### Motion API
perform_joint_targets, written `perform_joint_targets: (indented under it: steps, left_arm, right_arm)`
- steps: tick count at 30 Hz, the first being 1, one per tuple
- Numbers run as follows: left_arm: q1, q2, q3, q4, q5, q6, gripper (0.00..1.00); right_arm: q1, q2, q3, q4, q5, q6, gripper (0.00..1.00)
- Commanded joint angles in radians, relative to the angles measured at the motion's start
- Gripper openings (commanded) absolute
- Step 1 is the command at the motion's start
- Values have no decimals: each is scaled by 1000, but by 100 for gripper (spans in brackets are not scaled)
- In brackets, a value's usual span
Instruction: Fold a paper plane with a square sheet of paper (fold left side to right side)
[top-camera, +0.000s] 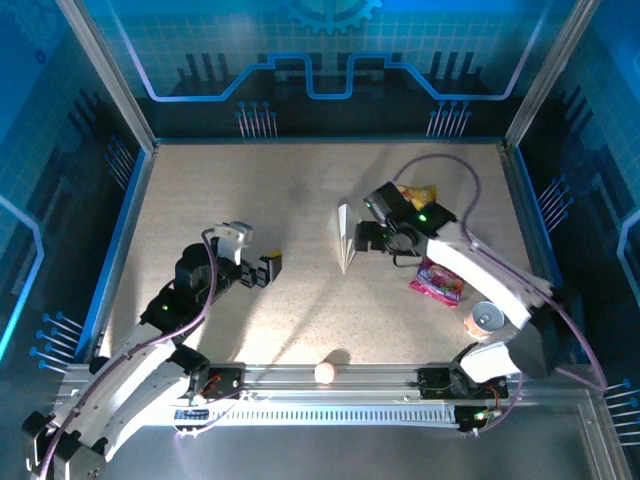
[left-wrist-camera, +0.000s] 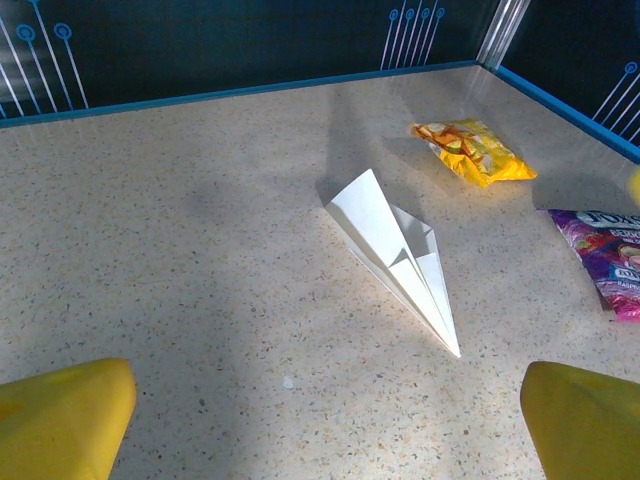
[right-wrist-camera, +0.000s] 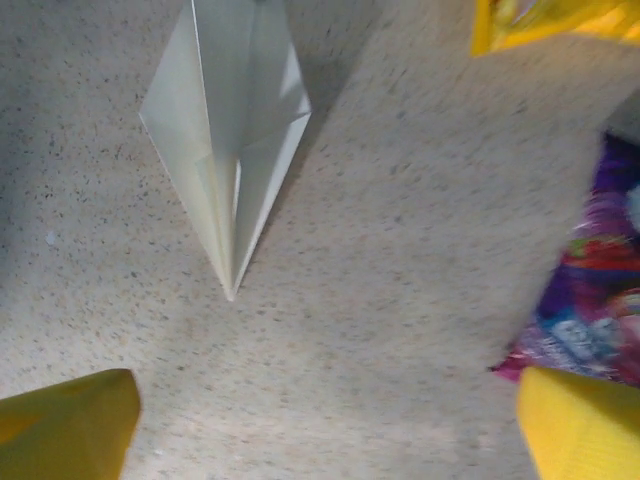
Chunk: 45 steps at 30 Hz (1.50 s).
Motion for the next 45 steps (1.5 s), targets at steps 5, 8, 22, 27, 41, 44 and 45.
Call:
perform_joint_targets:
  steps: [5, 8, 22, 27, 41, 44, 45]
  left_arm:
    - [9, -7, 26, -20, -90, -23, 100]
    - [10, -8, 44, -22, -167, -29, 100]
    - [38, -46, -59, -17, -585, -121, 100]
    - [53, -61, -122, 0, -631, -139, 100]
    - [170, 41, -197, 149, -614, -76, 100]
    - [222, 77, -224, 234, -532, -66, 100]
    - [247, 98, -234, 264, -499, -66, 100]
  right_arm:
    - [-159, -261, -174, 42, 109, -132, 99]
    - [-267, -364, -246, 126, 118, -227, 99]
    - [-619, -490, -688, 773, -5, -608, 99]
    - [-700, -399, -798, 1064, -138, -623, 99]
    - [-688, 34, -900, 1762, -319, -631, 99]
    - [-648, 127, -878, 1819, -331, -680, 99]
    - [-633, 159, -867, 1825, -335, -698, 99]
